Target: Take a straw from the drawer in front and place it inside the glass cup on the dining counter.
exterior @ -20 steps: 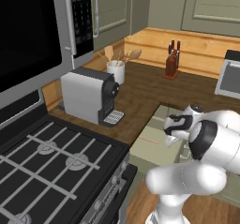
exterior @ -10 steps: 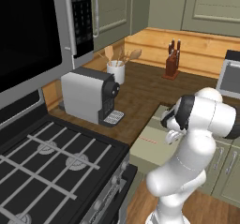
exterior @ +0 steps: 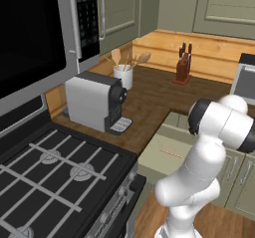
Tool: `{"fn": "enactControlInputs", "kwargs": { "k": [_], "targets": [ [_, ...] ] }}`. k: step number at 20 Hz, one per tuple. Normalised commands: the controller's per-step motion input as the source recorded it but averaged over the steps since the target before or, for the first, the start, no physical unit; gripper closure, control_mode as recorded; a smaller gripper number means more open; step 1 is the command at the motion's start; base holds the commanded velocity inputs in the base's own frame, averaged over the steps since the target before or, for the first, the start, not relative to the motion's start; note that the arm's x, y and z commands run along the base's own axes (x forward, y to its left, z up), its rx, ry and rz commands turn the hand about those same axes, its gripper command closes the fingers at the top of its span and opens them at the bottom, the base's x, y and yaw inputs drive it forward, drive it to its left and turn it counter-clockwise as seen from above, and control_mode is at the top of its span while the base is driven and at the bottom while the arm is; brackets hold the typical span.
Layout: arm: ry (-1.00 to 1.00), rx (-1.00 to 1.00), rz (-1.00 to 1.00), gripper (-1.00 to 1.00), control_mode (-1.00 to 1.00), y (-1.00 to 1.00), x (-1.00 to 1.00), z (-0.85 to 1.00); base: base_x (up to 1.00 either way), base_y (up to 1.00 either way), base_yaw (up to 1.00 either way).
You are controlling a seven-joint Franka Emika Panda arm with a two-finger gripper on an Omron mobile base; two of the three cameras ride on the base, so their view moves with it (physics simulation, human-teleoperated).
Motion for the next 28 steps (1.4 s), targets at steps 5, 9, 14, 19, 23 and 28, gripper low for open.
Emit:
{"fn": "enactControlInputs", "kwargs": {
  "k": [5,9,14,19,23,28],
  "targets": [
    [0.14,0.0,0.04,-1.0,-1.0,-0.64,-0.98,-0.44,0.0,0.0,0.0],
    [0.1,0.01,0.01,-1.0,-1.0,-0.5,-0.8,-0.2,0.0,0.0,0.0],
    [-0.15,-0.02,0.0,-1.0,-1.0,0.43,0.12,0.38,0.0,0.0,0.0],
    [-0.08,-0.1,0.0,-1.0,-1.0,0.79,0.48,0.21,0.0,0.0,0.0],
    [0.1,-0.04,0.0,-1.0,-1.0,0.16,0.23,-0.14,0.0,0.0,0.0],
    [0.04,-0.01,0.0,-1.0,-1.0,0.01,0.22,-0.07,0.0,0.0,0.0]
  ]
}}
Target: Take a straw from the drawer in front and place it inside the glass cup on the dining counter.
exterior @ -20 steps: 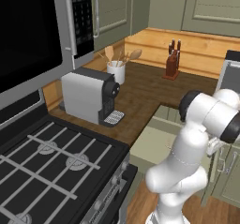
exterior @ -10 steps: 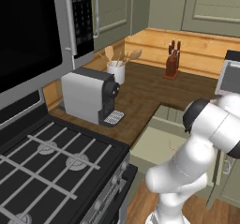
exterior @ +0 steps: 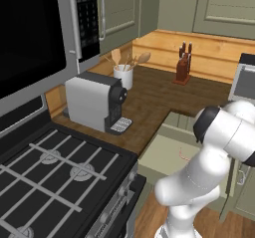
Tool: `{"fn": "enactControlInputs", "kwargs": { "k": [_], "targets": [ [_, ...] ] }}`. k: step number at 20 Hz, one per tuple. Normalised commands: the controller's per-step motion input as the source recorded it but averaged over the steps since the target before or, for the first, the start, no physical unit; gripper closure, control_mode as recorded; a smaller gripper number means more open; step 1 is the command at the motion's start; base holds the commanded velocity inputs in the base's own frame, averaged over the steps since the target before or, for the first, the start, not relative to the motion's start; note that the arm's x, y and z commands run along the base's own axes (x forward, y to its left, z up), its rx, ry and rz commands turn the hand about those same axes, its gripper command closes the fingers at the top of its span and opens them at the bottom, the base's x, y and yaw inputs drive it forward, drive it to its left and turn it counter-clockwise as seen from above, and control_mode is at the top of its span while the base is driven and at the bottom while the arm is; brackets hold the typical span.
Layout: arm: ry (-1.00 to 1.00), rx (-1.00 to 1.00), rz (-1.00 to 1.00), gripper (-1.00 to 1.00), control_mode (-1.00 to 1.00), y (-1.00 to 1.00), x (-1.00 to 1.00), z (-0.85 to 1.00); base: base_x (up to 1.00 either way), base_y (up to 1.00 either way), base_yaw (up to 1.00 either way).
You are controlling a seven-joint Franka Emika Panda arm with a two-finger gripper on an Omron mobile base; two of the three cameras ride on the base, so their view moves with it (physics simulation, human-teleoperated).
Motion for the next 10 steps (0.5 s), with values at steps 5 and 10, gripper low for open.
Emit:
{"fn": "enactControlInputs", "kwargs": {
  "k": [5,10],
  "targets": [
    [0.0,0.0,0.0,-1.0,-1.0,0.0,0.07,-0.08,0.0,0.0,0.0],
    [0.02,0.0,0.0,-1.0,-1.0,0.0,0.31,-0.01,0.0,0.0,0.0]
  ]
}}
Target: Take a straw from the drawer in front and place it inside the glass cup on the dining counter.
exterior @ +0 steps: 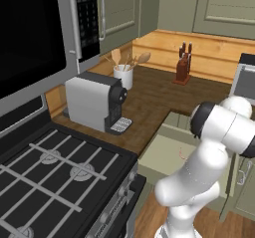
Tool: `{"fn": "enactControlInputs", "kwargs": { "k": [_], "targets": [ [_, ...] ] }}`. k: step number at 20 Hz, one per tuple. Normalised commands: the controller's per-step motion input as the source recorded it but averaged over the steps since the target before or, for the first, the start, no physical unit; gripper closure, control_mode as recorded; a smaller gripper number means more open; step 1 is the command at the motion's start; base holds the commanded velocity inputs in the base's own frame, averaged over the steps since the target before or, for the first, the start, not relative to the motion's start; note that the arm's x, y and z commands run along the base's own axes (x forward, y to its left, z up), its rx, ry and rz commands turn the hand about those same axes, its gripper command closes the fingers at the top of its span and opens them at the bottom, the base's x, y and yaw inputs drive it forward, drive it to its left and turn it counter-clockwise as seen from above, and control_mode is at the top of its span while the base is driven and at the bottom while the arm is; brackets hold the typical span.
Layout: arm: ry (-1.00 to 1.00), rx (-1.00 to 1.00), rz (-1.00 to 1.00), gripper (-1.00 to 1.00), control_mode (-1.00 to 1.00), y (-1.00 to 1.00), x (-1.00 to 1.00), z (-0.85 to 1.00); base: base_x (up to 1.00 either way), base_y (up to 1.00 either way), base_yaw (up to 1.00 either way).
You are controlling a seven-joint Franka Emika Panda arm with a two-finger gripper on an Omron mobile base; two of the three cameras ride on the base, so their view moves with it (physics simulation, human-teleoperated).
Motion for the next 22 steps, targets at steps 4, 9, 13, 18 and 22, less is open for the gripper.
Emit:
{"fn": "enactControlInputs", "kwargs": {
  "k": [4,9,13,18,22],
  "targets": [
    [0.05,0.0,0.0,-1.0,-1.0,0.0,0.42,-0.04,0.0,0.0,0.0],
    [0.02,-0.07,0.06,-1.0,-1.0,-0.04,0.05,-0.33,0.0,0.0,0.0],
    [-0.02,-0.15,0.0,-1.0,-1.0,0.35,0.01,-0.33,0.0,0.0,0.0],
    [-0.05,-0.07,-0.03,-1.0,-1.0,0.51,0.08,-0.23,0.0,0.0,0.0],
    [-0.16,0.0,-0.02,-1.0,-1.0,0.13,0.0,-0.2,0.0,0.0,0.0]
  ]
}}
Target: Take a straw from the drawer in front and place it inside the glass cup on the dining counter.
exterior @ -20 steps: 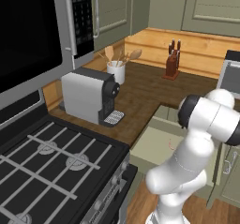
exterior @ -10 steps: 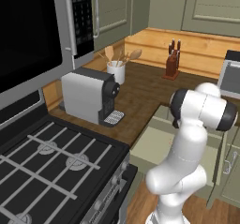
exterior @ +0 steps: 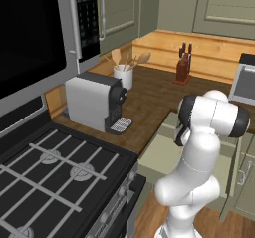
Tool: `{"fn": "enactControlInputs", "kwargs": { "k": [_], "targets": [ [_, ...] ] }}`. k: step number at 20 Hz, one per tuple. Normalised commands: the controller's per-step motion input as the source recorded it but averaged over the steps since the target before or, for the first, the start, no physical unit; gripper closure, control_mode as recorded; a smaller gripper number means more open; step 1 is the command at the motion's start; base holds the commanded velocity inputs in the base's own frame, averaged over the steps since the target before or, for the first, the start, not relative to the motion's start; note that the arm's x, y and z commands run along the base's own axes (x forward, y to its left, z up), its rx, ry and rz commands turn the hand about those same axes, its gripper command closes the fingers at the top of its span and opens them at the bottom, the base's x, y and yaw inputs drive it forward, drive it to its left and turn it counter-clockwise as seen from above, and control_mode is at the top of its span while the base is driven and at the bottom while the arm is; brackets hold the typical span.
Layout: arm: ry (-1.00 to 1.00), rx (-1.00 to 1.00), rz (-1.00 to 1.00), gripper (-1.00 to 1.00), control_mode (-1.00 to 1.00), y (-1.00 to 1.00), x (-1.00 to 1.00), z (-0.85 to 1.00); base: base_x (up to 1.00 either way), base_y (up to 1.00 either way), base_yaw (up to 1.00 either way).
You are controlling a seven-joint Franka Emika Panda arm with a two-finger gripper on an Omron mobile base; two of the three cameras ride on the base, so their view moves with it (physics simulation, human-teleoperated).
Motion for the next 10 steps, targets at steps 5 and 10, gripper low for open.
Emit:
{"fn": "enactControlInputs", "kwargs": {
  "k": [5,10],
  "targets": [
    [-0.15,0.0,0.0,-1.0,-1.0,-0.13,0.01,-0.17,0.0,0.0,0.0],
    [-0.03,0.0,0.0,-1.0,-1.0,-0.1,0.2,-0.32,0.0,0.0,0.0]
  ]
}}
